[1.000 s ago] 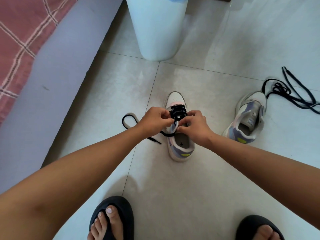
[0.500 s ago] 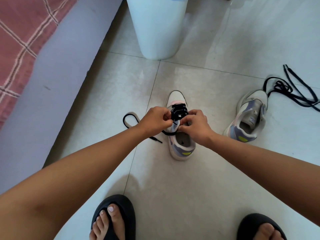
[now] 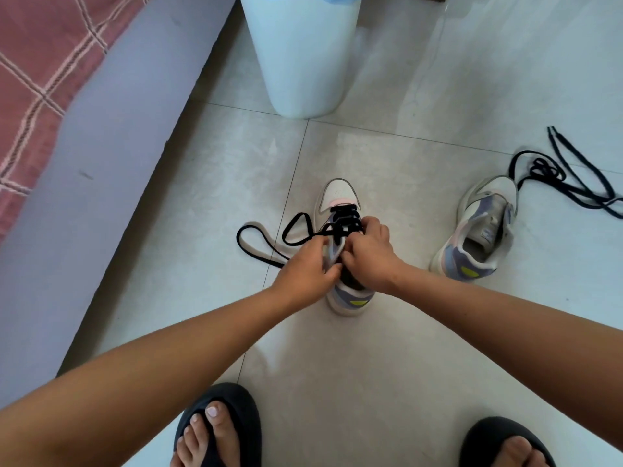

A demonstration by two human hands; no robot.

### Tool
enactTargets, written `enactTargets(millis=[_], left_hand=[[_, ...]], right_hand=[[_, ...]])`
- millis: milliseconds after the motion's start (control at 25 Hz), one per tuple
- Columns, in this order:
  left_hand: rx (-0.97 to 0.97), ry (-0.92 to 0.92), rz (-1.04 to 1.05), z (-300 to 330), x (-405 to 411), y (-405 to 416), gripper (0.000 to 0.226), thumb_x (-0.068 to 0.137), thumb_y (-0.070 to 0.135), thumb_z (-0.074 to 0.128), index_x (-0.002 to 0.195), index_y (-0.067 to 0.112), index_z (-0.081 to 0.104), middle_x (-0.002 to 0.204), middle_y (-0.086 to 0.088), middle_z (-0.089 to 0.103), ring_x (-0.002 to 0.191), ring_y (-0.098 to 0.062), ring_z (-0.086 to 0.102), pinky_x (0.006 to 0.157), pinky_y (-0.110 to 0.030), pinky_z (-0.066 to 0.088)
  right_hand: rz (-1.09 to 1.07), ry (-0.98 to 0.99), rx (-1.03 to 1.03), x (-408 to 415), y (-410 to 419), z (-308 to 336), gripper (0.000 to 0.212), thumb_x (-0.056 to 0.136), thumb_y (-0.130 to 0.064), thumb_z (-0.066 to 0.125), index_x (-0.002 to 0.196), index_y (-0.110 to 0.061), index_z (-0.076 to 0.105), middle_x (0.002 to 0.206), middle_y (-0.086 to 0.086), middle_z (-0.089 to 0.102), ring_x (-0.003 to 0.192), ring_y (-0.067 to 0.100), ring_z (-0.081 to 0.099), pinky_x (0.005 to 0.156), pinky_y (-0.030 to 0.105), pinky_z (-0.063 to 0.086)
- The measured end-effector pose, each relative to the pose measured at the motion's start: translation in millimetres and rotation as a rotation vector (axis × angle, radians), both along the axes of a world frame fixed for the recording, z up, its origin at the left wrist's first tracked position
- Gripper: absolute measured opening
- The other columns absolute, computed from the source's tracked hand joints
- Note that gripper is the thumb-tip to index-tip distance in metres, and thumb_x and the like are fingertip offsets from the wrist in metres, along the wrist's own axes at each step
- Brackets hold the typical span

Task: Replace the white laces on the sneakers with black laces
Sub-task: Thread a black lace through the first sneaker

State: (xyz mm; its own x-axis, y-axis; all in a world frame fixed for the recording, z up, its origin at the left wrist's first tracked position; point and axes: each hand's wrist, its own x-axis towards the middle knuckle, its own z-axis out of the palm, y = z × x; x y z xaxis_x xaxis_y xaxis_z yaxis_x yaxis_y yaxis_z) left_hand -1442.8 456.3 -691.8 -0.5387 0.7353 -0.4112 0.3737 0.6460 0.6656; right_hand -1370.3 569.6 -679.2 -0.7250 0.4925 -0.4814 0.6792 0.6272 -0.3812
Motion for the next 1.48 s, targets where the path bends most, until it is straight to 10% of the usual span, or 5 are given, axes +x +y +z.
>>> enactTargets(millis=[280,760,1480], left_hand=[[-0.102,-0.083,0.156,-9,0,1,0.037,0.089,0.039,0.053,0.118,0.015,0.049,0.095,-0.011,0.066,0.083,-0.029,0.065,0.079,-0.043,0.053],[-0.028,0.069,0.11,6,-5,5,0.034,0.089,0.041,0.055,0.115,0.021,0.05,0.076,0.01,0.052,0.082,-0.017,0.056,0.067,-0.029,0.039],[0.058,0.123,0.115,4,7,8,0.012,0.09,0.018,0.056,0.081,0.009,0.058,0.068,0.001,0.05,0.071,-0.023,0.053,0.055,-0.023,0.026]], right_hand=[[0.137,-0.034,0.21,4,3,11,0.031,0.092,-0.026,0.05,0.119,-0.012,0.051,0.134,0.012,0.032,0.122,0.031,0.032,0.094,0.038,0.034],[-0.186,0.383,-0.119,16,18,19,0.013,0.087,-0.028,0.065,0.085,-0.017,0.057,0.113,0.003,0.044,0.114,0.018,0.04,0.091,0.021,0.03],[0.151,0.035,0.311,0,2,6,0.024,0.088,-0.025,0.055,0.102,-0.012,0.069,0.13,0.009,0.038,0.12,0.031,0.032,0.091,0.036,0.029]])
